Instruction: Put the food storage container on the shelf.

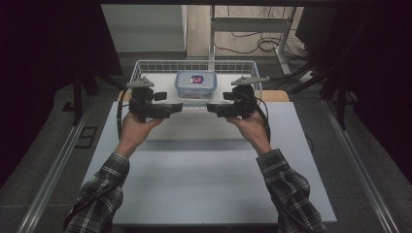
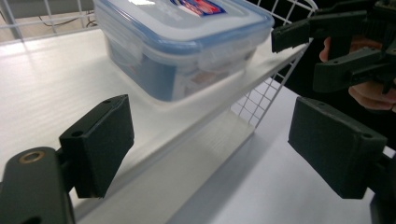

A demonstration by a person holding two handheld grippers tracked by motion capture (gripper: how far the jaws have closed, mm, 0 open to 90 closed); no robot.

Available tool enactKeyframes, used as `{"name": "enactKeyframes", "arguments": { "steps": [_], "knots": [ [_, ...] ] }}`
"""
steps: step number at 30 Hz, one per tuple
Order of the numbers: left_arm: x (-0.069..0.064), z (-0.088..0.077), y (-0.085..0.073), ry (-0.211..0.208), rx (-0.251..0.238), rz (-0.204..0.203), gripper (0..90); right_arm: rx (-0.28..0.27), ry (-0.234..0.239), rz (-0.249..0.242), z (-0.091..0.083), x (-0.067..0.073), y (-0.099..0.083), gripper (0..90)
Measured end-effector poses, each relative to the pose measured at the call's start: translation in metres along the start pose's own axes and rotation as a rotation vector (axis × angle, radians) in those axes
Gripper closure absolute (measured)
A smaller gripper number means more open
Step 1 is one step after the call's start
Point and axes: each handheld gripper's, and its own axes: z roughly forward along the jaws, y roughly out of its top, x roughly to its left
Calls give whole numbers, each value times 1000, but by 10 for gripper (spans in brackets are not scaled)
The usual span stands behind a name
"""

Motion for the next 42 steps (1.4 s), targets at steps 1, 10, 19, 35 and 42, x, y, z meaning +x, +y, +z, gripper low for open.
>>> {"name": "enactKeyframes", "arguments": {
  "steps": [1,10,19,35,42],
  "knots": [
    [-1,0,-1,3,3,6,134,-1,2,-3,0,1,-1,143],
    [-9,-4,-13,-13,14,14,104,-3,1,-25,-6,11,-7,132],
    [-20,-5,-29,-22,36,37,92,-9,5,-56,-15,21,-18,105],
    [-31,-3,-63,-45,45,28,56,-5,43,-83,-15,37,-45,60],
    [-32,2,-79,-38,53,22,41,9,49,-90,-10,41,-61,36]
  ]
}}
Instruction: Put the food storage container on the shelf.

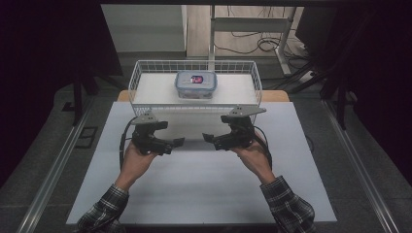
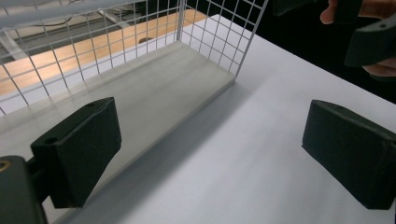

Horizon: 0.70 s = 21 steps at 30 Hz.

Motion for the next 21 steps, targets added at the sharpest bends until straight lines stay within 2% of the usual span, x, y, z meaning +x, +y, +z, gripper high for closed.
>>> {"name": "enactKeyframes", "arguments": {
  "steps": [3,5,9,12,15,21],
  "knots": [
    [0,2,-6,5,1,0,36,24,-11,-33,2,2,-9,10],
    [1,4,-12,13,-1,-1,35,23,-15,-36,2,2,-11,8],
    [0,7,-20,29,-3,3,33,15,-12,-13,1,1,-21,0],
    [-1,9,-24,29,0,2,30,24,-21,-14,0,0,-26,0],
    [-5,10,-28,23,-8,4,27,19,-35,-10,-3,1,-30,0],
    [-17,10,-35,38,24,43,8,17,-50,-20,-8,6,-38,0]
  ]
}}
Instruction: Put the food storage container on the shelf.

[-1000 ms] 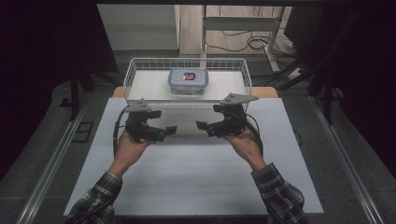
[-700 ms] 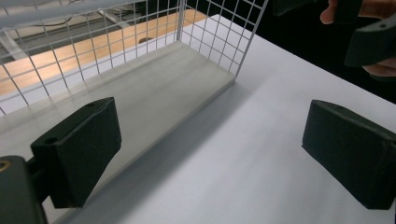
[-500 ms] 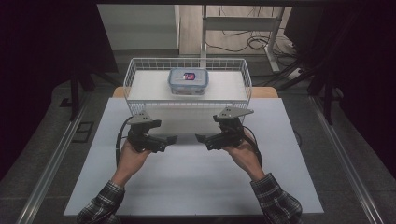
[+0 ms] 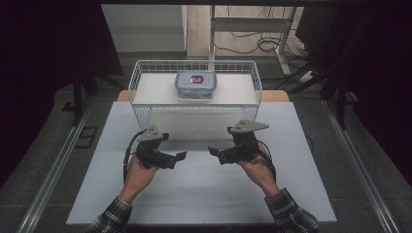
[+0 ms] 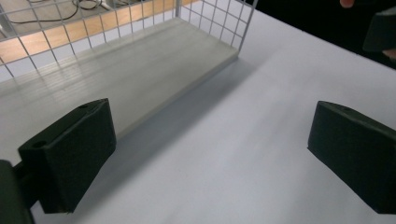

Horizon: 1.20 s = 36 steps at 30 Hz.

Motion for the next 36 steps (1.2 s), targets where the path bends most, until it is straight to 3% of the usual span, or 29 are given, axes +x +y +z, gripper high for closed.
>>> {"name": "enactKeyframes", "arguments": {
  "steps": [14,20,28,36],
  "knots": [
    [-11,-16,-25,12,-27,-1,15,7,-12,-20,-7,14,-24,0],
    [-16,-16,-36,22,-19,0,15,19,-7,-25,-8,19,-35,0],
    [-27,-18,-45,34,-6,31,15,30,-17,-33,-11,24,-46,0],
    [-27,-27,-58,55,12,22,14,50,-31,-43,-15,27,-59,0]
  ]
}}
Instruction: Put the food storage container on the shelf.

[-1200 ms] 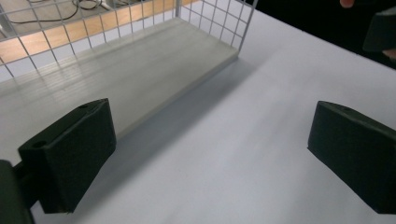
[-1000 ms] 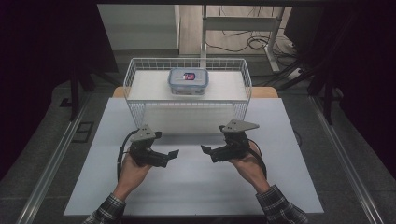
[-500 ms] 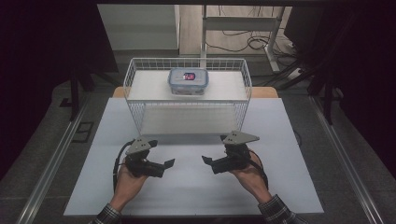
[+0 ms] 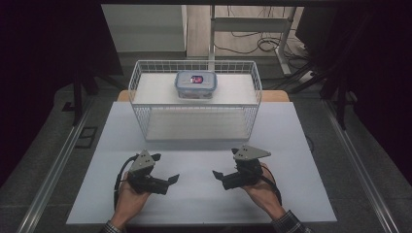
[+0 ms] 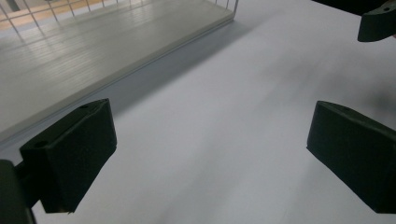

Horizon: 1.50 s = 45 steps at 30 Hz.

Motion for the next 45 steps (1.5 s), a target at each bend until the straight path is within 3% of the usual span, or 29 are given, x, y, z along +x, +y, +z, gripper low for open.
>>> {"name": "enactKeyframes", "arguments": {
  "steps": [9,28,45],
  "knots": [
    [1,-12,-14,31,22,-5,8,26,-16,7,-6,-1,-13,0],
    [8,-42,-37,103,39,-26,3,17,-55,37,-37,-7,-31,0],
    [15,-67,-61,191,71,-31,0,38,-149,67,-67,-19,-58,0]
  ]
}}
